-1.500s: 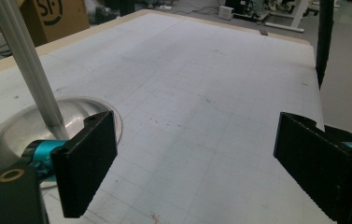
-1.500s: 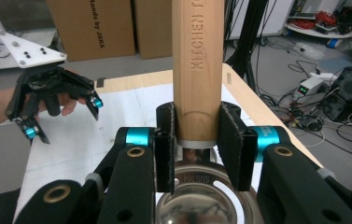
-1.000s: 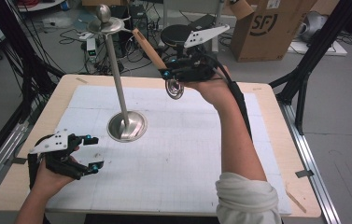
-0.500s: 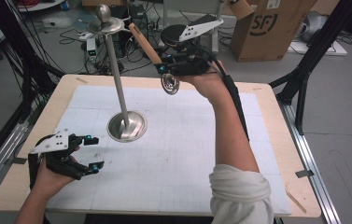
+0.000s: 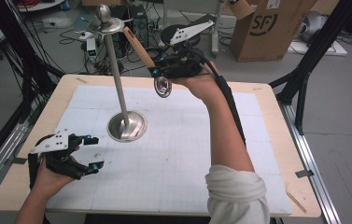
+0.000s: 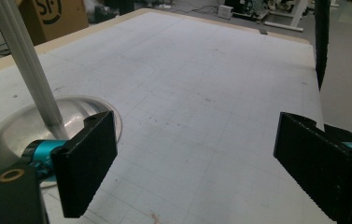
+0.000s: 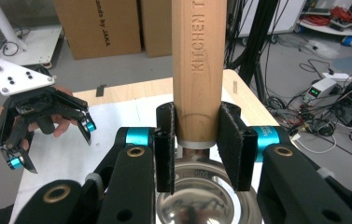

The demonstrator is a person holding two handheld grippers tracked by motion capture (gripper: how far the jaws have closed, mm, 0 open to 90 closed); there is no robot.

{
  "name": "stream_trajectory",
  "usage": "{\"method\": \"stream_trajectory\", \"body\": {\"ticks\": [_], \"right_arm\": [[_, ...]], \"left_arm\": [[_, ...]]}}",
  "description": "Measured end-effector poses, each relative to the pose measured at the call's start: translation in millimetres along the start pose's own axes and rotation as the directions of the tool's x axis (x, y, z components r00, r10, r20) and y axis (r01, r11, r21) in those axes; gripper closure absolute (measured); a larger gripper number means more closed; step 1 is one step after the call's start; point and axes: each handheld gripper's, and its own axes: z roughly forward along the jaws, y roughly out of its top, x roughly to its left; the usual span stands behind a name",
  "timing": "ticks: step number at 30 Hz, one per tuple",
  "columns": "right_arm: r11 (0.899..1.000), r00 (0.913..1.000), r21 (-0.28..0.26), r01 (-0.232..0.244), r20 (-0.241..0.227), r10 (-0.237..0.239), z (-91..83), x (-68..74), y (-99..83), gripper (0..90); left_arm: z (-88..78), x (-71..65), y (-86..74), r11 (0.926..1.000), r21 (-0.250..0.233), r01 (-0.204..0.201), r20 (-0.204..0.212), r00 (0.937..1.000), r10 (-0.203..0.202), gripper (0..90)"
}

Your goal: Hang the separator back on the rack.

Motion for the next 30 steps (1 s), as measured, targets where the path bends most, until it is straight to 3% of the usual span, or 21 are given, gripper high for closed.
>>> {"method": "stream_trajectory", "body": {"ticks": [17,30], "right_arm": [[0.997,0.9999,0.076,0.015,-0.01,-0.014,29.1,4.4,10.9,69.1],[0.997,0.9998,0.077,0.006,-0.022,-0.004,43.1,4.1,12.6,68.7]], "left_arm": [[0.0,0.0,0.0,1.0,0.001,-0.003,0.002,1.0,0.003,14.0],[-0.2,0.2,-0.1,1.0,0.001,-0.001,0.001,1.0,0.001,14.0]]}}
